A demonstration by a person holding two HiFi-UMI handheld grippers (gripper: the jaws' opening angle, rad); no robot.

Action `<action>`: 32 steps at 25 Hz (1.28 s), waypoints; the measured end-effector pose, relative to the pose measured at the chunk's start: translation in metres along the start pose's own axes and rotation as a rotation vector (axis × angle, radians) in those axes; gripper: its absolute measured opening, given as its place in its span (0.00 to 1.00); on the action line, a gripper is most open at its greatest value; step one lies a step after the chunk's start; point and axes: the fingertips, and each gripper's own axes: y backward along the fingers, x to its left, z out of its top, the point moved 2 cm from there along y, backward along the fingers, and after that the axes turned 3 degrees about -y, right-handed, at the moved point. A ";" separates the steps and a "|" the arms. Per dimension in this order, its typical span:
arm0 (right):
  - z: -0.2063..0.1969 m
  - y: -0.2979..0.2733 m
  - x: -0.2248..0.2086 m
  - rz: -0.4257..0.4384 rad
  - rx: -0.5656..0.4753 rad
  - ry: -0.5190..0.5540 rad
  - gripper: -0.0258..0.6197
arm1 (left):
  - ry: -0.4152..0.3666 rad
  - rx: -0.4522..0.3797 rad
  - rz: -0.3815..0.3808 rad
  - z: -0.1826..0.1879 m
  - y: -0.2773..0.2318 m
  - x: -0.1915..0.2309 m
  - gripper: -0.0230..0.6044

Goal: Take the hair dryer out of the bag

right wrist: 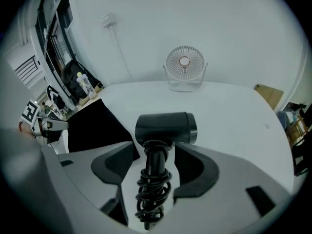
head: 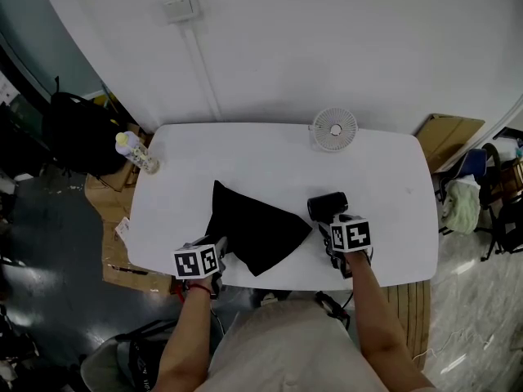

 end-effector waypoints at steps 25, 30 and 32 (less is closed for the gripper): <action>-0.013 0.154 0.077 0.169 -0.327 0.065 0.23 | -0.263 -0.301 -0.151 0.033 0.121 -0.101 0.33; -0.017 0.192 0.103 0.206 -0.430 0.082 0.09 | -0.291 -0.362 -0.246 0.033 0.153 -0.130 0.25; -0.016 0.206 0.114 0.225 -0.481 0.090 0.08 | -0.300 -0.396 -0.273 0.034 0.167 -0.137 0.15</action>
